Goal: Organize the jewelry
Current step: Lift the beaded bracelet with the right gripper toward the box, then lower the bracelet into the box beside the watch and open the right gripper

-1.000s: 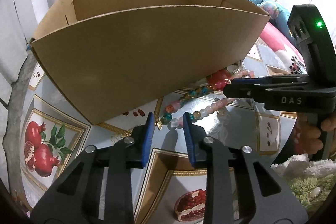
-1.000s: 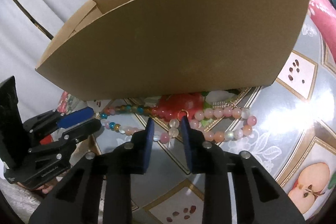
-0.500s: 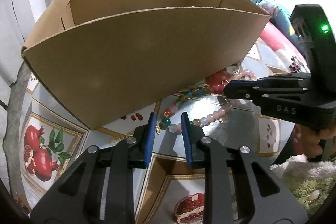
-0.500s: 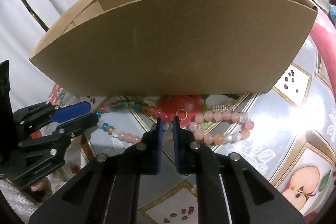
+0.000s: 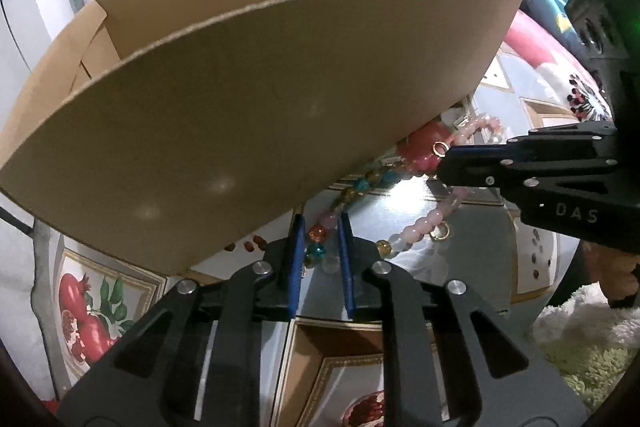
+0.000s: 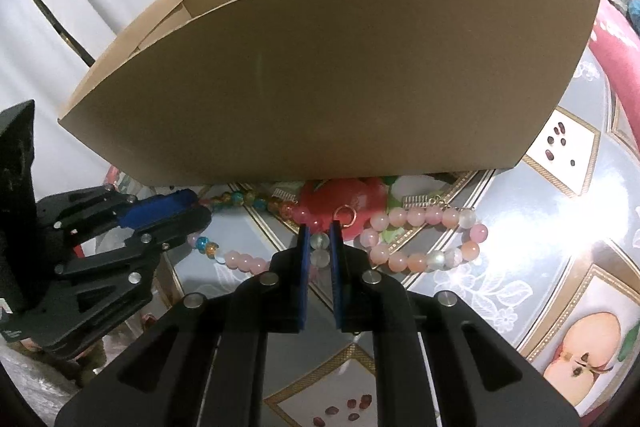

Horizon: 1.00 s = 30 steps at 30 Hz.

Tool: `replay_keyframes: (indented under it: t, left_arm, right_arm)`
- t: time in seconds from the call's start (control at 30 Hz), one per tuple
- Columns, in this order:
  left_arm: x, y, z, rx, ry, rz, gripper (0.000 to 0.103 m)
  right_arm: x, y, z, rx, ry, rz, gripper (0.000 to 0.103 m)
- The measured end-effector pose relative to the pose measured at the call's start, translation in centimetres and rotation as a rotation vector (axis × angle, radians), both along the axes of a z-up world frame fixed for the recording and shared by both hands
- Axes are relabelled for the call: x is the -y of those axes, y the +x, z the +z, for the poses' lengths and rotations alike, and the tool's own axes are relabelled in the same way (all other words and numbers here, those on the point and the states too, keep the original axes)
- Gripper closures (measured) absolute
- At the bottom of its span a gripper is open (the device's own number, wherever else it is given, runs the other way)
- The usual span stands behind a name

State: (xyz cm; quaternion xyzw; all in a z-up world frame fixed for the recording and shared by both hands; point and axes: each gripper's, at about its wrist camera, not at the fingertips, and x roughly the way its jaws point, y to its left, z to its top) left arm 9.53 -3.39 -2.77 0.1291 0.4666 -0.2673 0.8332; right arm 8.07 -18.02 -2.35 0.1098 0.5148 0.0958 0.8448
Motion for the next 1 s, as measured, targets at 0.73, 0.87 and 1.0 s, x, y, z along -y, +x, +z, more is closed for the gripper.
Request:
replay_keyframes:
  t: [0.73, 0.87, 1.0]
  left_arm:
    - [-1.3, -2.3, 6.8, 0.103, -0.174, -0.033, 0.095]
    - [-2.2, -3.1, 10.3, 0.153, -0.238, -0.057, 0.095]
    - [-2.7, -3.7, 13.6, 0.204, -0.307, -0.072, 0.095]
  right_arm:
    - [1.9, -2.9, 5.4, 0.160, 0.027, 0.035, 0.093]
    - [1.7, -4.0, 8.4, 0.222, 0.020, 0.069, 0.093]
    - [1.2, -4.5, 12.1, 0.327, -0.002, 0.114, 0.093]
